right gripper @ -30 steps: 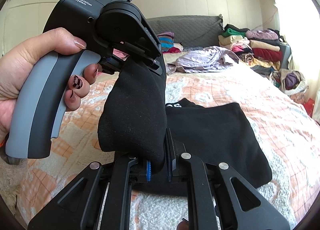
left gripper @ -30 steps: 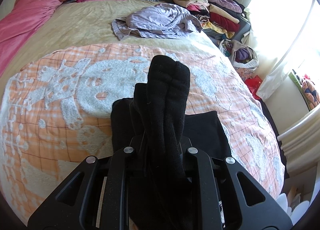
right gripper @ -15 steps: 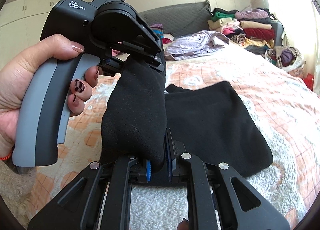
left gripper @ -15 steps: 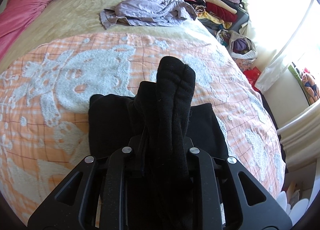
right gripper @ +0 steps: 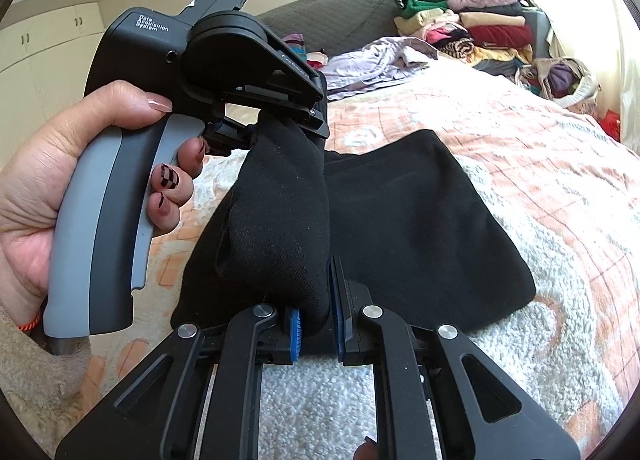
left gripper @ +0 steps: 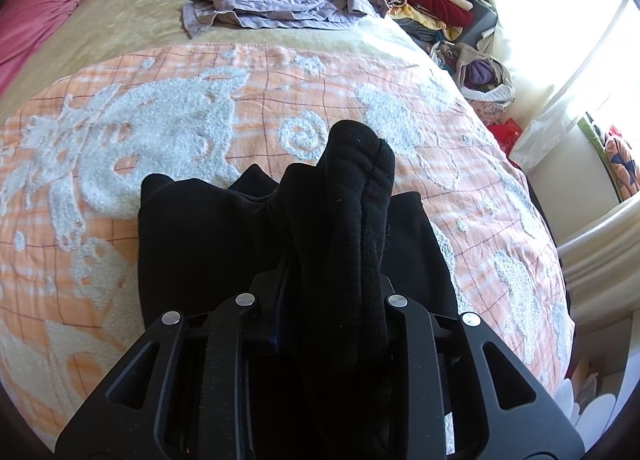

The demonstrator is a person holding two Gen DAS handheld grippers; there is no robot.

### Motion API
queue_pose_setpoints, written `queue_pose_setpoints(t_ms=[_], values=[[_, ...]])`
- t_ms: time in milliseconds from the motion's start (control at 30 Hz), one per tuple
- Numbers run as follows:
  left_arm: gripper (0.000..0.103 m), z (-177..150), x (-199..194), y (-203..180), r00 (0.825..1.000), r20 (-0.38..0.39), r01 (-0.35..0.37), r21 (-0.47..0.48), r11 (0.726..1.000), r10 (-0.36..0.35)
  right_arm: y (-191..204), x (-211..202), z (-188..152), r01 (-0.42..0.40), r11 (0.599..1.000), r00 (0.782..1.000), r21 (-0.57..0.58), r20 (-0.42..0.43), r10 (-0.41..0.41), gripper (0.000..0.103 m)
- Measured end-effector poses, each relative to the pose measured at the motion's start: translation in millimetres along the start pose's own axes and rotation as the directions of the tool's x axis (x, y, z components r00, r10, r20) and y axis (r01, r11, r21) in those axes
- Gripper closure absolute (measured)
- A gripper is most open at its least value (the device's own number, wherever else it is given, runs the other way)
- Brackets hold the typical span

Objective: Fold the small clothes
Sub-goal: 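Lift the side edge with both tools and fold it over the other half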

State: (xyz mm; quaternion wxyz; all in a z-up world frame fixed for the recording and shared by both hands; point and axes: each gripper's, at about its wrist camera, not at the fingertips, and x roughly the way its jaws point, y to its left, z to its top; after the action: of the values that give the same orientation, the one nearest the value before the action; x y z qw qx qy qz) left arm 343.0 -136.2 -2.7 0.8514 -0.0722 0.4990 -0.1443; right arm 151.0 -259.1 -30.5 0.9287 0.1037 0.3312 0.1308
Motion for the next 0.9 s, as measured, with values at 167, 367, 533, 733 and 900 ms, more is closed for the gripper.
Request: queue_pose_setpoints(t_ms=[167, 367, 533, 733, 900], values=[[0.083, 1.1, 8.9, -5.6, 1.000, -0.012, -0.006, 0.006, 1.000, 0.007, -3.1, 1.7, 0.4, 0.005, 1.000, 1.000, 0.020, -0.011, -0.005, 0.092], [0.082, 2.8, 16.2, -12.6, 1.000, -0.023, -0.017, 0.010, 1.000, 0.017, -10.2, 0.4, 3.2, -0.003, 0.999, 1.000, 0.044, -0.012, 0.004, 0.093], [0.082, 3.5, 18.9, -18.8, 1.000, -0.024, -0.019, 0.011, 1.000, 0.019, -17.8, -4.3, 4.8, -0.023, 0.996, 1.000, 0.085, -0.005, 0.024, 0.096], [0.081, 5.9, 14.8, -31.4, 1.000, -0.010, 0.004, 0.016, 1.000, -0.003, -29.7, -15.1, 9.0, -0.023, 0.992, 0.999, 0.128, 0.025, 0.020, 0.096], [0.078, 6.3, 33.3, -42.2, 0.998, -0.047, -0.035, 0.034, 0.999, 0.036, -49.4, -8.6, 7.0, -0.038, 0.977, 0.999, 0.209, -0.013, 0.042, 0.096]])
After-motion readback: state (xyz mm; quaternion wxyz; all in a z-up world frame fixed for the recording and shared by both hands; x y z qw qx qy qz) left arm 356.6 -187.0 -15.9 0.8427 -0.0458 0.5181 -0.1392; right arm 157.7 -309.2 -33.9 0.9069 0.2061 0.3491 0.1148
